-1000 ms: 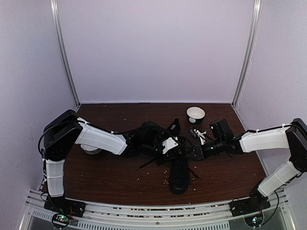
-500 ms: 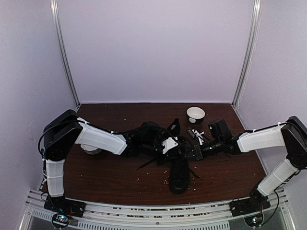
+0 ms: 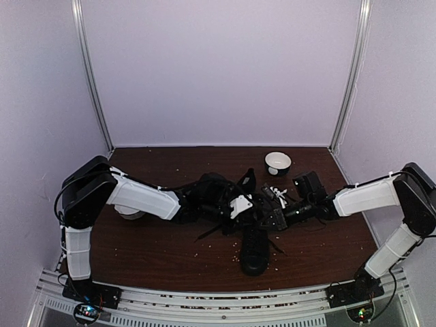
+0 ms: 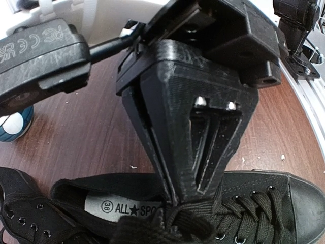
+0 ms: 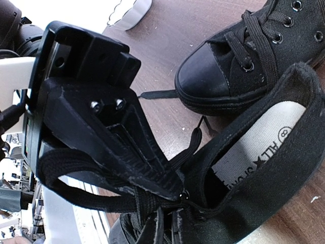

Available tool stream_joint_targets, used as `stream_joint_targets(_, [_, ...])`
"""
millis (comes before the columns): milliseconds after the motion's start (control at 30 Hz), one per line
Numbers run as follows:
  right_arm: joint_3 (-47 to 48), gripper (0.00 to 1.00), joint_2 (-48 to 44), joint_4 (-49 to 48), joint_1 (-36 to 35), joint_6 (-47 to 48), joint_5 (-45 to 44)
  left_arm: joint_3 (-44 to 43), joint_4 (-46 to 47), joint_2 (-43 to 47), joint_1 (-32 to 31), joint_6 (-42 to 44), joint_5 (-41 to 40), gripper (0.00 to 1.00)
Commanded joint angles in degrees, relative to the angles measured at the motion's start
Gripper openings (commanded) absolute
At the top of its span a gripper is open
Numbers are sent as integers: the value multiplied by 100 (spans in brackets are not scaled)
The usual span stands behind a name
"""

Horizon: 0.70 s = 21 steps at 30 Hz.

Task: Tie the shoes
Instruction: Tie the loops with the shoelace on the shoe.

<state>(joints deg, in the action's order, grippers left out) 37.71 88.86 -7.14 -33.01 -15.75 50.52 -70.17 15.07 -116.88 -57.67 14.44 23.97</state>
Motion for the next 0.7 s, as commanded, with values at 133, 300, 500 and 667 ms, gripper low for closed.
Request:
stream_joint_targets(133, [132,10,17,-277,-77,-54,-385,-110,300,-37,1,-13,107,0])
stream_joint_targets(300, [214,8,107,-287,-134,-73,-616,-128,317,-53,1,-54,138,0])
stream_joint_targets(500, [96,0,-89,-247,-138,-61,-884,-108,332,-38,1,-79,121,0])
stream_joint_targets(667, [-13,0,-431,-67,-93,7,-1049,-43,303,25,7,-88,-138,0])
